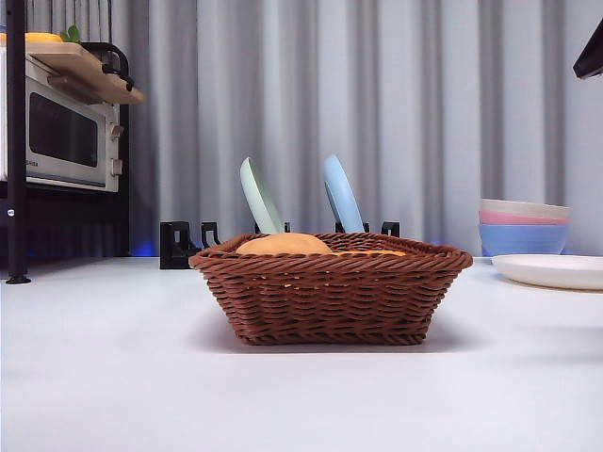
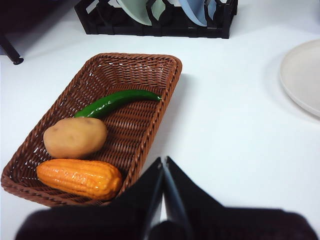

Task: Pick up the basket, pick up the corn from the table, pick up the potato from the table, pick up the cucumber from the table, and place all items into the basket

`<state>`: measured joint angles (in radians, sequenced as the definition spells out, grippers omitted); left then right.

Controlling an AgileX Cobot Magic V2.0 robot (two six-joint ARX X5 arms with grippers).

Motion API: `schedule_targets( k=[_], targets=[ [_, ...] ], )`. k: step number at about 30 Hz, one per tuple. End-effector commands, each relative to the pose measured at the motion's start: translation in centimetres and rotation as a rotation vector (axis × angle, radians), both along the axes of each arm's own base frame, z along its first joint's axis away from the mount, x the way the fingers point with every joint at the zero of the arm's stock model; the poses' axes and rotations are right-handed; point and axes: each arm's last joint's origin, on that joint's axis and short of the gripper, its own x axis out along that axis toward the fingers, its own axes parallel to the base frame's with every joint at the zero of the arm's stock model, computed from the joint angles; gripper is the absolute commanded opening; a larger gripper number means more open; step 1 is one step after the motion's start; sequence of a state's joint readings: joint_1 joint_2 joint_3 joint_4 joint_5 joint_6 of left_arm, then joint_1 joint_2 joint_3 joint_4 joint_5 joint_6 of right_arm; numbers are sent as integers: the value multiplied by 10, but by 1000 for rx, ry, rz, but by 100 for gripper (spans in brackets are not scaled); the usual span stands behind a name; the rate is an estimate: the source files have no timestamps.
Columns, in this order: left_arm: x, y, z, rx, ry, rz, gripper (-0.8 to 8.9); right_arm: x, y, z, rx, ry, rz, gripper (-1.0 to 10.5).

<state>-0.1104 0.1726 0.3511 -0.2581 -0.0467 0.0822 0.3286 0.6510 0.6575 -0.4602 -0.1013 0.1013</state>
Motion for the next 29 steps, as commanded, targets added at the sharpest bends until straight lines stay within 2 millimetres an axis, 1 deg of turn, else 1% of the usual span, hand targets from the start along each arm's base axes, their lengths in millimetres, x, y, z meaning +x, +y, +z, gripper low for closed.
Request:
schedule_targets(
  k=[1, 8, 14, 17, 29],
  targets=[
    [6, 3, -24, 5, 10, 28, -3, 0, 0, -1, 8, 0, -7, 2],
    [10, 8, -70, 4, 43, 80, -3, 0, 0, -1, 8, 0, -7, 2],
    [10, 10, -94, -10, 74, 95, -3, 0, 0, -1, 8, 0, -7, 2],
    [10, 10, -98, -8, 109, 98, -3, 0, 0, -1, 8, 0, -7, 2],
    [10, 10, -97, -8, 104, 95, -3, 0, 0, -1, 8, 0, -7, 2]
  ],
)
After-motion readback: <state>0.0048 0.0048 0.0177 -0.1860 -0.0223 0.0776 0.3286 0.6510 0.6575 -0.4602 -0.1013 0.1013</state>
